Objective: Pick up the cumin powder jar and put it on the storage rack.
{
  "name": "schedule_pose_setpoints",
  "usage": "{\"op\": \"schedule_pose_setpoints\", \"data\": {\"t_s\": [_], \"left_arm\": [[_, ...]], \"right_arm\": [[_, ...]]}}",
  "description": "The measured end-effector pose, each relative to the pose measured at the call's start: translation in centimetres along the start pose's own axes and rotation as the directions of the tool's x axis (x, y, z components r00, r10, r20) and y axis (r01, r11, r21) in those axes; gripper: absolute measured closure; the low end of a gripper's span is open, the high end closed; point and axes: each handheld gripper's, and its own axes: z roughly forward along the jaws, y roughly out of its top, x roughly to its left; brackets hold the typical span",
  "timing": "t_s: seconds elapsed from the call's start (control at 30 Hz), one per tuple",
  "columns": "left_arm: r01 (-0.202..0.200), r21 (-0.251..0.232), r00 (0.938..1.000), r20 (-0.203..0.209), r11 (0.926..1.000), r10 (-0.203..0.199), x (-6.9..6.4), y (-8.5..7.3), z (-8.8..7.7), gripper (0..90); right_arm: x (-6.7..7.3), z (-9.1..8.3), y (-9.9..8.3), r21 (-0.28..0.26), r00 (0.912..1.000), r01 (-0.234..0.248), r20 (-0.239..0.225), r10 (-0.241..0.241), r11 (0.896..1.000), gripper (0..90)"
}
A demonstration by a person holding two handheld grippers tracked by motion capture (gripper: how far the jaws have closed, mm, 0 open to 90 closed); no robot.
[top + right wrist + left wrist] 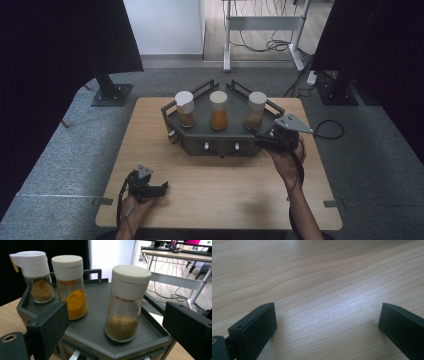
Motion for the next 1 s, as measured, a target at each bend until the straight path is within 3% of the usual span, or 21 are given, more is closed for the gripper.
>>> {"op": "schedule_pose_setpoints", "data": {"t_s": [0.6, 1.0], "left_arm": [[0.002, -0.001, 1.0000, -0.002, 1.0000, -0.002, -0.1, 0.0, 0.0, 1.4], [0.002, -0.001, 1.0000, -0.001, 1.0000, -0.002, 0.0, 0.0, 0.0, 1.4]], "right_arm": [[0.2, -3.1, -2.8, 0.045, 0.9996, -0.008, 0.026, 0.007, 0.999, 7.2], [0.2, -4.1, -4.8, 0.088, 0.9991, -0.004, 0.042, 0.001, 0.996, 7.6]]}}
